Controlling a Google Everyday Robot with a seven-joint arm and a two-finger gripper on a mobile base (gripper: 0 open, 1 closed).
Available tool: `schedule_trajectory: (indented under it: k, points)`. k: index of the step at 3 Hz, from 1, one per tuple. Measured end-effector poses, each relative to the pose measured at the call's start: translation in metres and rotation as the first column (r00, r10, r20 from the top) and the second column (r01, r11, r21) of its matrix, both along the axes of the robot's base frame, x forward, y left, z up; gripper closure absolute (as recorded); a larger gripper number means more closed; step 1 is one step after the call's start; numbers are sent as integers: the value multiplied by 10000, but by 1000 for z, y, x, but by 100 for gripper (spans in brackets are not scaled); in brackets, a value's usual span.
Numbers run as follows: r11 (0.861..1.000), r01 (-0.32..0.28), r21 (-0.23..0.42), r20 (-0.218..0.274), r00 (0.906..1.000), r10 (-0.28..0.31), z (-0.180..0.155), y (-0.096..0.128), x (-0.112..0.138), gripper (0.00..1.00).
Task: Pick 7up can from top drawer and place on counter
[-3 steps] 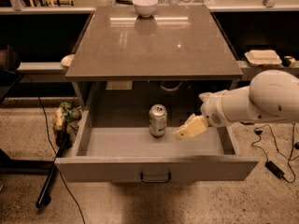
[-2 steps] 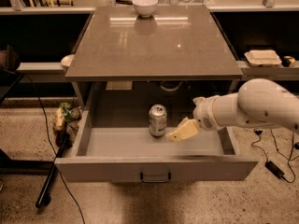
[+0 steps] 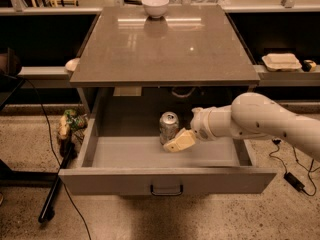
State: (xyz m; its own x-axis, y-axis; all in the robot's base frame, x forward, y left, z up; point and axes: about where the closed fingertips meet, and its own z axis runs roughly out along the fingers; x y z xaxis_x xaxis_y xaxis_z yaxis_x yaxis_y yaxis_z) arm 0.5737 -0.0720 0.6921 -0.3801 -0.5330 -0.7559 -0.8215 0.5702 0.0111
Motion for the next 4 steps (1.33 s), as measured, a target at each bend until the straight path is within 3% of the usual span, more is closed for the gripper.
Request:
schedule_trajectory:
  k: [2,3,4]
  points:
    - [9987,-289,422,176,9994,282,-13,29,18,3]
    - [9971,-381,659,173,9992,371,-19,38,24,18]
    - [9939,-430,1016,297,9988,402,-20,46,31,41]
